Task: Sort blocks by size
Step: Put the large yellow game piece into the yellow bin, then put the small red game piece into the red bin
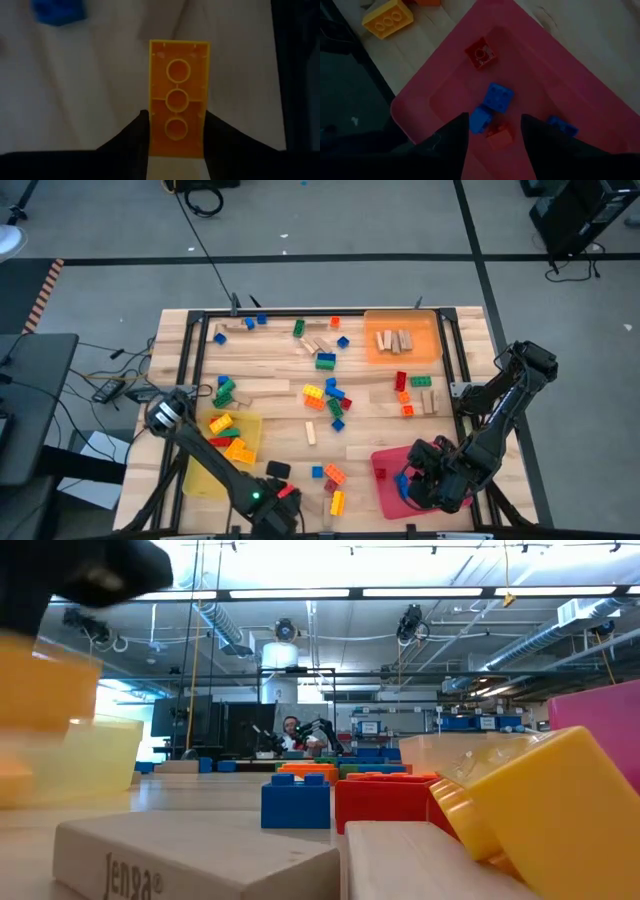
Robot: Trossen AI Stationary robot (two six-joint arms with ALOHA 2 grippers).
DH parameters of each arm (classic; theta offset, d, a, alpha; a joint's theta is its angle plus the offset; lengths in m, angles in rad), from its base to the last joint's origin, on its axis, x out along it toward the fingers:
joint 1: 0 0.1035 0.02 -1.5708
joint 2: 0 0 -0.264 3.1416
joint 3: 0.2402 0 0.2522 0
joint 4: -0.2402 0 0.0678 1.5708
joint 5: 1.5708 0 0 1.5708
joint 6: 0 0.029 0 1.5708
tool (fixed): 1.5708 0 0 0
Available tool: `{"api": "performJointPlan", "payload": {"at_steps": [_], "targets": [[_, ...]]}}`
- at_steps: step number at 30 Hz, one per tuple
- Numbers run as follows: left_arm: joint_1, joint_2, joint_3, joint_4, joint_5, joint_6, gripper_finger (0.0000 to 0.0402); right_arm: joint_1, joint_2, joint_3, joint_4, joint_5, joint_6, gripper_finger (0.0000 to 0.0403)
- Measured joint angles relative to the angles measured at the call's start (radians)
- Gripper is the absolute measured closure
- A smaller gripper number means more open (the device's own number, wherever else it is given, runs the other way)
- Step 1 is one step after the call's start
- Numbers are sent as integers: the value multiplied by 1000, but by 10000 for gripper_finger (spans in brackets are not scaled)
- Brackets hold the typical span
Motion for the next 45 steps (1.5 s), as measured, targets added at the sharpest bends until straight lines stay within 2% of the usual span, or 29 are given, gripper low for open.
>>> {"api": "performJointPlan", "payload": {"at_steps": [3, 8, 13, 18, 22, 25, 28, 33, 36, 40, 45], "targets": [[6, -59, 0, -65, -32, -8, 259, 0, 0, 0, -1, 14, 0, 209], [16, -166, 1, -280, -108, -137, 259, 0, 0, 0, 0, 47, 0, 209], [16, -312, -78, -370, -155, -248, 259, 0, 0, 0, 2, 52, 3, 209], [17, -512, -325, -318, -176, -537, 259, -1, 0, 0, 5, 53, 11, 209], [23, -661, -584, -135, -138, -812, 259, -2, 0, 0, 5, 55, 11, 209], [22, -735, -742, -17, -101, -1010, 259, -3, 0, 0, 5, 56, 11, 209], [18, -777, -838, 50, -55, -1140, 250, -6, 0, 0, 5, 63, 18, 209], [17, -786, -897, 88, -13, -1200, 177, -9, 0, 0, 8, 95, 31, 209], [17, -786, -898, 96, -14, -1200, 147, -10, 0, 0, 14, 105, 31, 209], [17, -787, -898, 95, -16, -1199, 128, -10, 0, 0, 14, 105, 30, 209], [17, -812, -844, 81, -36, -1167, 126, -15, 0, 0, 13, 105, 27, 209]]}}
